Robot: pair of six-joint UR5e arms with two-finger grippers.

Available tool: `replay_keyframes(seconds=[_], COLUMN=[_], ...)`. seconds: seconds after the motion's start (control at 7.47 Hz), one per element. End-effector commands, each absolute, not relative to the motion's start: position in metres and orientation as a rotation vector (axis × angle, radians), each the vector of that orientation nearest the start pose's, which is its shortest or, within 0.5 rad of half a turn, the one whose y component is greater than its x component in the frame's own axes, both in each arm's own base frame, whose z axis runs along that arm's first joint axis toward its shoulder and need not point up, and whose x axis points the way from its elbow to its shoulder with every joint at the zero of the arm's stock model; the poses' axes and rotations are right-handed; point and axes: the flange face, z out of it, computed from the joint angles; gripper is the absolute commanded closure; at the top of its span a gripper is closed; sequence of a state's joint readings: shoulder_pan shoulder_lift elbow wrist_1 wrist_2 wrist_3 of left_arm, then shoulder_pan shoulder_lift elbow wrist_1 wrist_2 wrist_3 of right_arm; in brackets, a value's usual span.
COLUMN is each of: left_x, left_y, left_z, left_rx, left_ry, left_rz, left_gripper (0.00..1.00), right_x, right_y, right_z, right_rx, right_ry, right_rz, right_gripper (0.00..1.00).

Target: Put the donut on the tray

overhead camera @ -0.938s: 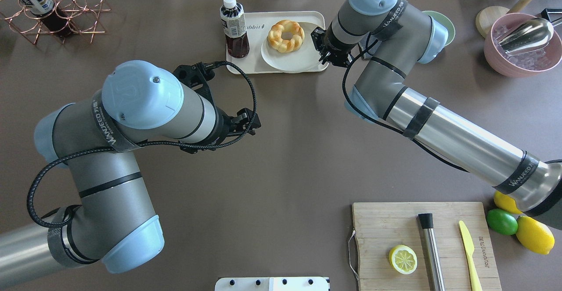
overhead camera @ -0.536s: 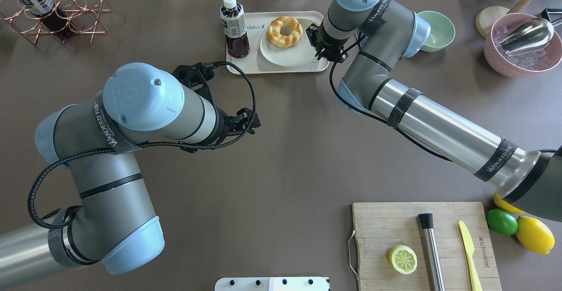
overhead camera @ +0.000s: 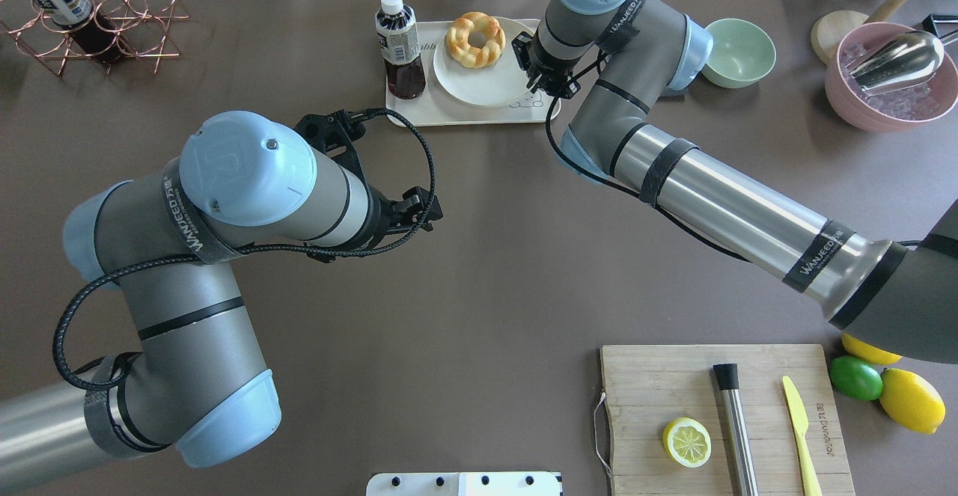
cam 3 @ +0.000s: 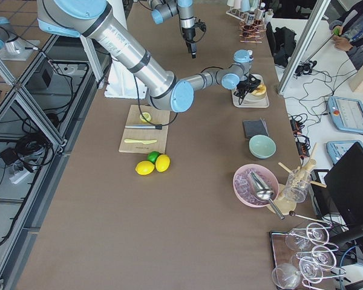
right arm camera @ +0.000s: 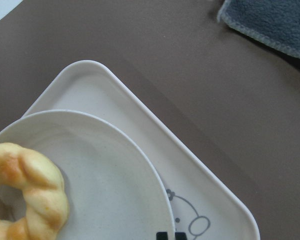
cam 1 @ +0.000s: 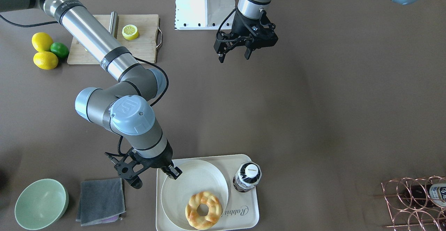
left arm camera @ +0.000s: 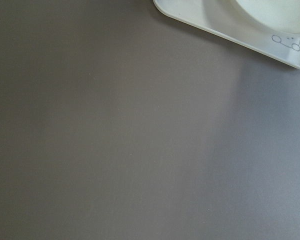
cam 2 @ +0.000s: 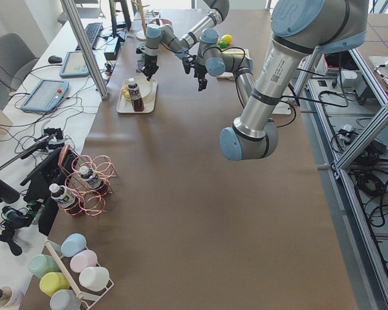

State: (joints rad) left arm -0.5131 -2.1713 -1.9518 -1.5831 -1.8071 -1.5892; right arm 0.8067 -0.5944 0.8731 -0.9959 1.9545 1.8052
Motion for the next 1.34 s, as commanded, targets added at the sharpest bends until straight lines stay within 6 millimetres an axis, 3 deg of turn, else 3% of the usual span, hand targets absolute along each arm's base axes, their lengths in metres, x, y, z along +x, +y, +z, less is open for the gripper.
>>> replay_keyframes(seconds=[0.0, 0.27, 0.4, 0.54, 0.67, 0.8, 0.94, 1.21], left_x=[0.464, 0.458, 0.448, 0.442, 0.437, 0.415, 0.381, 0.317], left_y=[-0.387, -0.391, -0.400, -0.403, -0.409, -0.411, -0.424, -0.459], left_z=[0.158, 0.156, 0.166, 0.183, 0.197, 0.197, 0.212, 0.264], left_rx=[0.031, 0.035, 0.041, 0.056, 0.095, 0.140, 0.182, 0.201], left_ry=[1.015, 1.020, 1.005, 0.976, 0.879, 0.808, 0.759, 0.706], left_rz=[-0.368, -0.369, -0.388, -0.363, -0.260, -0.153, -0.076, 0.074], left_gripper=[0.03, 0.03, 0.03, 0.03, 0.03, 0.03, 0.03, 0.03], right_x=[-0.525, -0.502, -0.475, -0.450, -0.410, -0.361, -0.306, -0.184], right_y=[-0.691, -0.690, -0.686, -0.663, -0.640, -0.628, -0.613, -0.553], right_z=[0.270, 0.252, 0.253, 0.271, 0.303, 0.326, 0.353, 0.445], right_rx=[-0.081, -0.058, -0.087, -0.044, 0.007, 0.022, 0.053, 0.141], right_ry=[-0.974, -1.027, -1.048, -1.054, -1.036, -1.033, -1.040, -0.989], right_rz=[0.761, 0.679, 0.631, 0.534, 0.452, 0.387, 0.324, 0.177], right_gripper=[0.00, 0.00, 0.00, 0.00, 0.00, 0.00, 0.00, 0.00])
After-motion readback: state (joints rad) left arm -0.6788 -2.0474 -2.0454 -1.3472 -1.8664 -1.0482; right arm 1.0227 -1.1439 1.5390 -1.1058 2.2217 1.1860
